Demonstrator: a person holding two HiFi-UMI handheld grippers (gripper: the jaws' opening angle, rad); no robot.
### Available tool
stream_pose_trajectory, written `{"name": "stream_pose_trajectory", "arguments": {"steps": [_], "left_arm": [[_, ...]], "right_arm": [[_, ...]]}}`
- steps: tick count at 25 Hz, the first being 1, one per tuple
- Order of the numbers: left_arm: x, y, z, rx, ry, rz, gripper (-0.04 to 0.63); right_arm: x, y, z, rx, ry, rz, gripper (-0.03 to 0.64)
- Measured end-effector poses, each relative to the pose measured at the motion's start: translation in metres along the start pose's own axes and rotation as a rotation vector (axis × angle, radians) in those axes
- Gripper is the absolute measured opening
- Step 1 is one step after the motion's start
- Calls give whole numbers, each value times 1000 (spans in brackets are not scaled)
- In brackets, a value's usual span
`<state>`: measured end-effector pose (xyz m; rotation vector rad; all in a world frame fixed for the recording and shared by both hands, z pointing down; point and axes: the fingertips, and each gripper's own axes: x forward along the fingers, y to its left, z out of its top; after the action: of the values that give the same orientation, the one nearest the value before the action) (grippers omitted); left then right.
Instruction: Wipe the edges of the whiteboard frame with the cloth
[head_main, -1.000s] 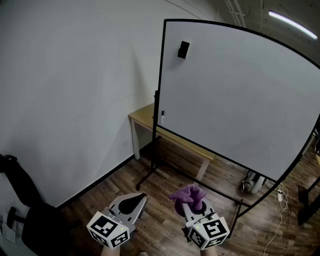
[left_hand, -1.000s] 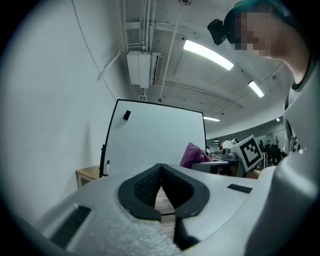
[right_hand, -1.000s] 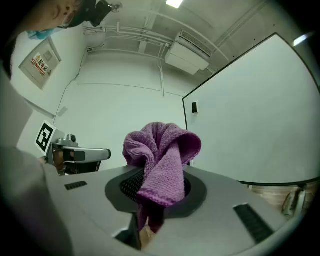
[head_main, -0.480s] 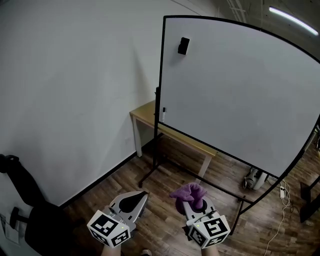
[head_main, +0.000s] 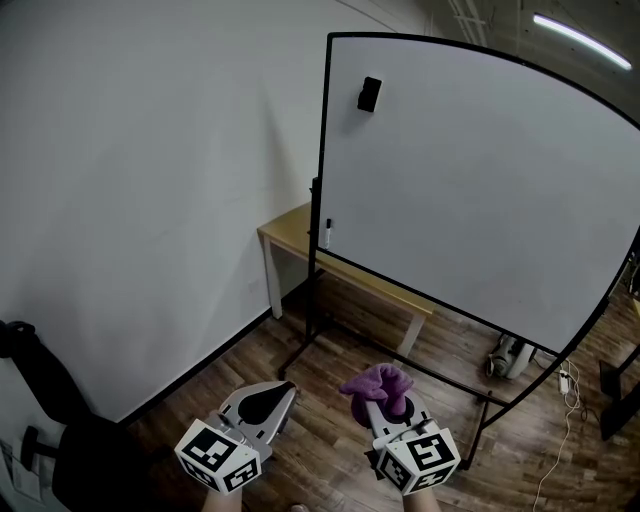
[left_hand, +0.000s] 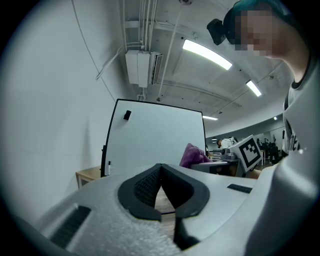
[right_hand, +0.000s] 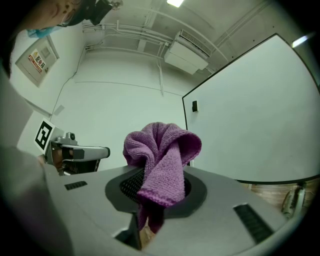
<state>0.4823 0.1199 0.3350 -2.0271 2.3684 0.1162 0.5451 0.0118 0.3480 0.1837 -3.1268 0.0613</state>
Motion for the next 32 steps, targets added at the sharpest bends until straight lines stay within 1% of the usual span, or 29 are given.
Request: {"name": "stream_pose_trajectory", "arguments": {"steps": [9, 17, 25, 32], "left_arm": [[-2, 37, -1, -2, 7, -51, 17], [6, 66, -4, -27, 1, -62, 17], [35, 102, -11, -36, 4, -49, 17], [83, 147, 0, -19, -9, -26, 17]], "right_arm": [[32, 15, 0, 16, -25, -29, 67], [57, 14, -4, 24, -8, -49, 67], [100, -8, -4, 39, -17, -37, 67], [160, -39, 9, 30, -38, -6, 67]]}}
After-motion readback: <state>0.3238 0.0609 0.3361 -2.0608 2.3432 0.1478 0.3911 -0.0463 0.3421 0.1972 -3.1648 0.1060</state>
